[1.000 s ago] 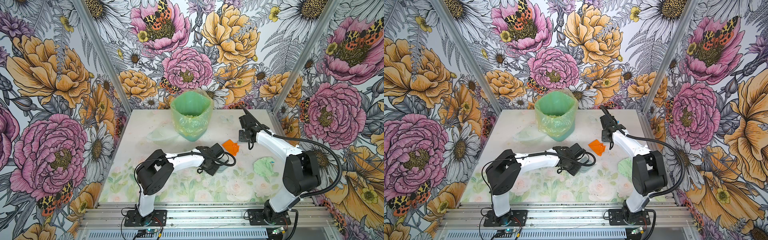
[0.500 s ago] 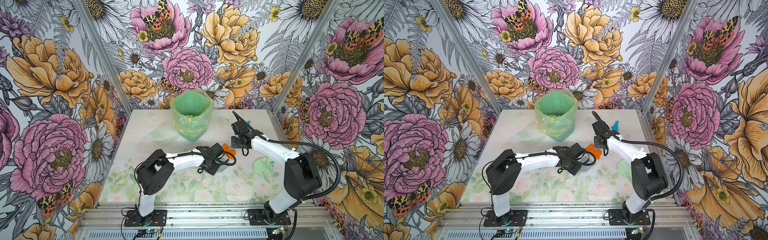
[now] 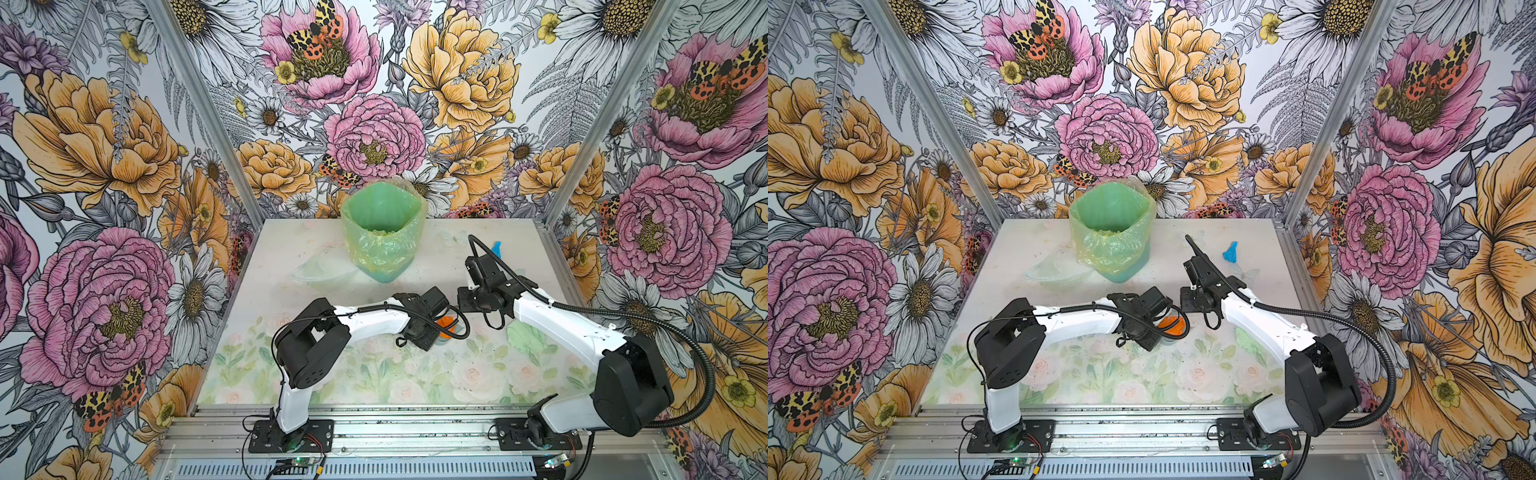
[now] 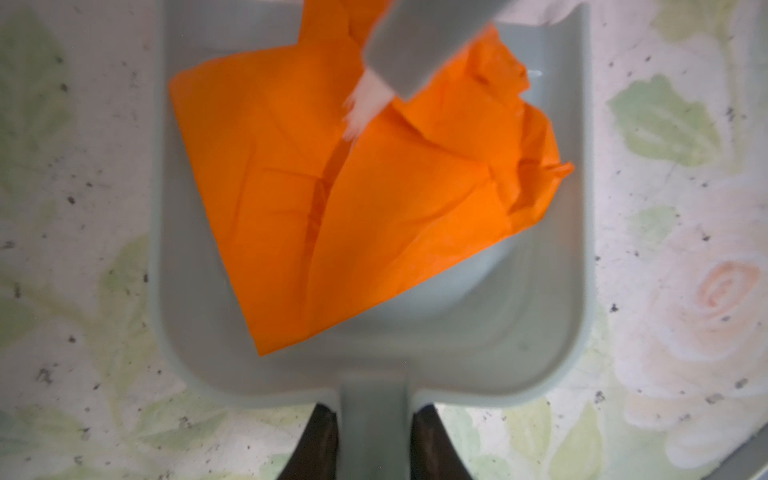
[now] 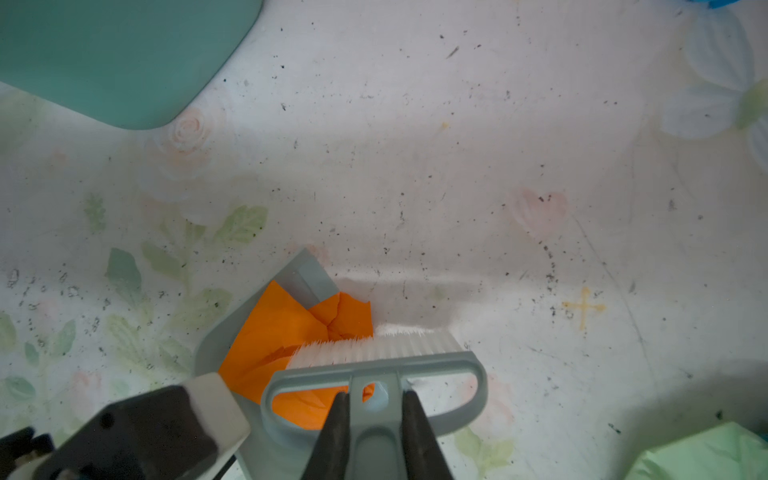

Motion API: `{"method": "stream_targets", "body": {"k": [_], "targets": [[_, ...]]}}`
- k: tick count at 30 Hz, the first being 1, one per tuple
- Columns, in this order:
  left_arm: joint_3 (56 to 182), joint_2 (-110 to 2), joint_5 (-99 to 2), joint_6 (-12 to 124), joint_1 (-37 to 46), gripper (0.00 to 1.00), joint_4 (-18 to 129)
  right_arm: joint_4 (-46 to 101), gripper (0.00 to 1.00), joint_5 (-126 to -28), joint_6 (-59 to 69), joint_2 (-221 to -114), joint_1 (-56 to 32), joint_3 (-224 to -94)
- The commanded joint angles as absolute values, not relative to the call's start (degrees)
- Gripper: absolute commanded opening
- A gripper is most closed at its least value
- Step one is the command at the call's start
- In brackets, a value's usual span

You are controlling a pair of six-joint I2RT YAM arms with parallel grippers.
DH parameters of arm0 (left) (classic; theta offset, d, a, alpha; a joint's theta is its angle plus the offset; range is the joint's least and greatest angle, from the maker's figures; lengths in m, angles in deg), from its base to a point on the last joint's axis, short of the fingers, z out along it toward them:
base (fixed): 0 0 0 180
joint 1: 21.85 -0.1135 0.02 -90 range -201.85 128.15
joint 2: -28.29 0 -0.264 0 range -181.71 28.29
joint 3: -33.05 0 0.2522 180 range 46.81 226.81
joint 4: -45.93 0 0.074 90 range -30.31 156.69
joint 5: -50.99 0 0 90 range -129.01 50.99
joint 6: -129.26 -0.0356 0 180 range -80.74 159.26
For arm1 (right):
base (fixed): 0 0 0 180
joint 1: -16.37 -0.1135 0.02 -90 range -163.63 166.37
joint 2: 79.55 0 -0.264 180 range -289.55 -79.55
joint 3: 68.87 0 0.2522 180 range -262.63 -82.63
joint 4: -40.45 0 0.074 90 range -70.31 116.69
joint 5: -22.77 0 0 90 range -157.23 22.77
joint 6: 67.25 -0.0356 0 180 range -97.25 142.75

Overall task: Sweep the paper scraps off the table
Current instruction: 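Sweep the orange scrap with the right brush into the dustpan, then lift the dustpan to the green bin with the left gripper while the right brush withdraws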

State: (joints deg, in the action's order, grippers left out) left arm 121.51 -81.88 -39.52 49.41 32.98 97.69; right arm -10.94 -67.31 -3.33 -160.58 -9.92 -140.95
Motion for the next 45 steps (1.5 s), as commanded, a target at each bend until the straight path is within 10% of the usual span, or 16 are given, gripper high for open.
{"method": "stream_targets", "body": {"k": [1,45], "targets": [[121.5,-81.2,-40.8,49.9,32.6,0.16,94.5,-10.1,0.00,-68.8,-2.9,-158.1,-10.2,-140.6],[132.8,-62.9,-34.9,44.2,31.3,0.19,104.7,-9.9,0.00,-66.8,-2.6,-148.8,9.1,-137.7]]}}
